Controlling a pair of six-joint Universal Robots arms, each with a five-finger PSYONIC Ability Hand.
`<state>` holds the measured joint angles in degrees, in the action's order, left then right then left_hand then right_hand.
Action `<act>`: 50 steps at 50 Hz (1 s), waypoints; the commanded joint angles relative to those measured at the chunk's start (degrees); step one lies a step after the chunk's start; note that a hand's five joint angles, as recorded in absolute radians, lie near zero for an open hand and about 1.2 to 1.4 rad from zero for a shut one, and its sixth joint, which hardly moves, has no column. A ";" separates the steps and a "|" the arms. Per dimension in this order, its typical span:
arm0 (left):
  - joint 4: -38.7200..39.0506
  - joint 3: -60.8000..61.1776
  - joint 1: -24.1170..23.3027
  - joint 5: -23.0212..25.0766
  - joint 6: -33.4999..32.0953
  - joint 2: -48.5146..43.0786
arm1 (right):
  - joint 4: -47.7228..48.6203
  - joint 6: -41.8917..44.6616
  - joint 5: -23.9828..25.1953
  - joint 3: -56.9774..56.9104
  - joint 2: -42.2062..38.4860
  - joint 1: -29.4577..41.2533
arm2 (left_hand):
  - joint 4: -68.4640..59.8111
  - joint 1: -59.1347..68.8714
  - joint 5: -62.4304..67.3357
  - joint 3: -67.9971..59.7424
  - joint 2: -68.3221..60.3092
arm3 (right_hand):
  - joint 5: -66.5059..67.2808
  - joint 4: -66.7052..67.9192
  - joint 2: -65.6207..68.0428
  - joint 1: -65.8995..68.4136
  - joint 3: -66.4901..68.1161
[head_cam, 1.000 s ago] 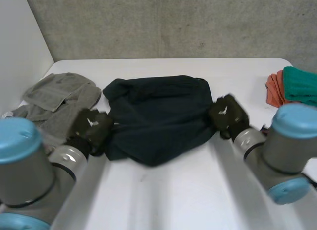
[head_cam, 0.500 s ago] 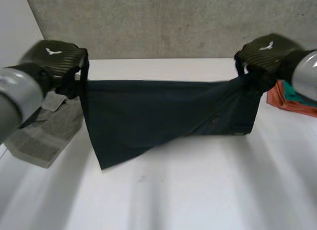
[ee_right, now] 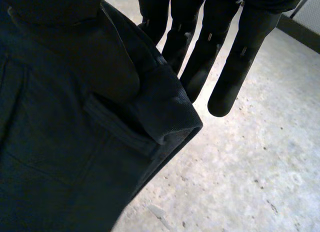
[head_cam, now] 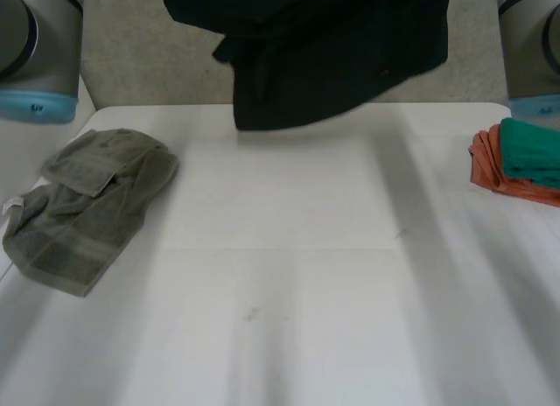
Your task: Fold the laundry.
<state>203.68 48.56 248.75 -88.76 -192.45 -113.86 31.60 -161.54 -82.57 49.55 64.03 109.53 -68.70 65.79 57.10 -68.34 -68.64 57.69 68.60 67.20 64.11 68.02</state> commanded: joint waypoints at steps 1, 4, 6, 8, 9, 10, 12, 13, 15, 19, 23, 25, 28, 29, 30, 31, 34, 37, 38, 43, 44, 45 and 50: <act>-0.04 15.48 0.25 1.22 -0.29 4.17 | -5.49 1.48 2.41 6.24 -2.32 0.25 | -11.30 14.21 12.90 -11.66 -11.36 | 12.31 11.40 12.80 15.89 11.98; 0.58 22.09 0.34 1.40 -0.56 4.08 | -5.94 3.42 2.76 11.70 -3.38 0.25 | -11.30 14.21 12.90 -11.66 -11.36 | 12.31 11.40 12.80 15.89 11.98; 0.84 27.17 0.16 1.75 -0.73 3.47 | -5.76 5.34 3.20 16.43 -4.52 0.16 | -11.30 14.21 12.90 -11.66 -11.36 | 12.31 11.40 12.80 15.89 11.98; 0.93 30.61 -0.01 2.19 -0.82 2.77 | -5.41 6.67 3.73 19.34 -5.66 0.16 | -11.30 14.21 12.90 -11.66 -11.36 | 12.31 11.40 12.80 15.89 11.98; 0.93 34.02 -0.45 2.97 -1.00 1.63 | -5.15 7.46 4.08 20.84 -6.37 0.16 | -11.30 14.21 12.90 -11.66 -11.36 | 12.31 11.40 12.80 15.89 11.98; 1.02 35.54 -0.63 3.41 -1.08 1.01 | -4.97 8.94 4.34 23.38 -7.77 0.33 | -11.30 14.21 12.90 -11.66 -11.36 | 12.31 11.40 12.80 15.89 11.98; 1.20 38.26 -1.07 4.21 -1.26 -0.48 | -4.88 10.27 4.43 25.68 -9.09 0.42 | -11.30 14.21 12.90 -11.66 -11.36 | 12.31 11.40 12.80 15.89 11.98; 1.28 40.80 -1.51 4.82 -1.61 -1.71 | -5.14 11.93 4.43 27.69 -10.14 0.60 | -11.30 14.21 12.90 -11.66 -11.36 | 12.31 11.40 12.80 15.89 11.98; 1.11 42.92 -1.86 5.26 -2.14 -2.42 | -5.67 13.78 4.34 29.63 -10.76 0.51 | -11.30 14.21 12.90 -11.66 -11.36 | 12.31 11.40 12.80 15.89 11.98; -0.73 48.37 -2.21 5.44 -4.25 -1.02 | -9.62 18.36 4.34 34.29 -10.33 0.51 | -11.30 14.21 12.90 -11.66 -11.36 | 12.31 11.40 12.80 15.89 11.98; -6.96 53.56 -2.56 4.74 -6.71 5.56 | -18.31 22.84 4.17 37.98 -6.04 0.69 | -11.30 14.21 12.90 -11.66 -11.36 | 12.31 11.40 12.80 15.89 11.98; -13.70 56.36 -2.57 4.39 -8.63 11.16 | -27.06 25.81 3.99 40.26 -1.31 0.60 | -11.30 14.21 12.90 -11.66 -11.36 | 12.31 11.40 12.80 15.89 11.98; -22.24 58.92 -2.48 4.56 -11.01 17.16 | -37.89 29.08 3.73 42.55 3.45 0.42 | -11.30 14.21 12.90 -11.66 -11.36 | 12.31 11.40 12.80 15.89 11.98; -28.62 60.41 -2.30 4.65 -13.11 20.83 | -45.15 30.83 4.08 44.13 7.39 0.08 | -11.30 14.21 12.90 -11.66 -11.36 | 12.31 11.40 12.80 15.89 11.98; -32.08 61.12 -2.13 4.74 -14.26 22.43 | -48.70 31.63 4.25 44.93 9.34 -0.28 | -11.30 14.21 12.90 -11.66 -11.36 | 12.31 11.40 12.80 15.89 11.98; -35.59 61.74 -1.86 4.91 -15.75 24.02 | -51.70 32.59 4.34 45.98 11.10 -0.71 | -11.30 14.21 12.90 -11.66 -11.36 | 12.31 11.40 12.80 15.89 11.98; -49.48 63.85 -0.98 6.32 -22.07 29.03 | -61.90 36.11 4.87 50.37 17.26 -2.65 | -11.30 14.21 12.90 -11.66 -11.36 | 12.31 11.40 12.80 15.89 11.98; -58.90 64.73 -0.80 8.07 -26.65 32.02 | -65.52 41.90 7.24 53.54 21.74 -3.97 | -11.30 14.21 12.90 -11.66 -11.36 | 12.31 11.40 12.80 15.89 11.98; -59.96 64.73 -0.81 8.69 -27.53 32.55 | -65.79 43.14 7.85 54.16 22.36 -4.41 | -11.30 14.21 12.90 -11.66 -11.36 | 12.31 11.40 12.80 15.89 11.98; -55.42 61.40 -0.63 9.57 -30.00 30.99 | -63.25 45.36 10.93 52.94 22.99 -7.92 | -11.30 14.21 12.90 -11.66 -11.36 | 12.31 11.40 12.80 15.89 11.98; -50.97 59.30 -0.89 8.61 -29.13 28.37 | -60.37 41.95 11.20 51.45 21.16 -8.45 | -11.30 14.21 12.90 -11.66 -11.36 | 12.31 11.40 12.80 15.89 11.98; -48.92 57.98 -0.98 8.08 -28.60 26.69 | -58.43 39.57 11.20 50.39 20.09 -8.54 | -11.30 14.21 12.90 -11.66 -11.36 | 12.31 11.40 12.80 15.89 11.98; -32.06 47.61 -2.39 4.22 -23.86 16.06 | -46.83 25.42 10.06 43.54 12.89 -7.84 | -11.30 14.21 12.90 -11.66 -11.36 | 12.31 11.40 12.80 15.89 11.98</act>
<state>151.34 107.88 247.79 -80.23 -221.50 -85.21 -29.42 -120.20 -71.79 101.05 85.42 101.61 -68.74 65.79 57.10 -68.34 -68.66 57.79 68.63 67.61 64.11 68.63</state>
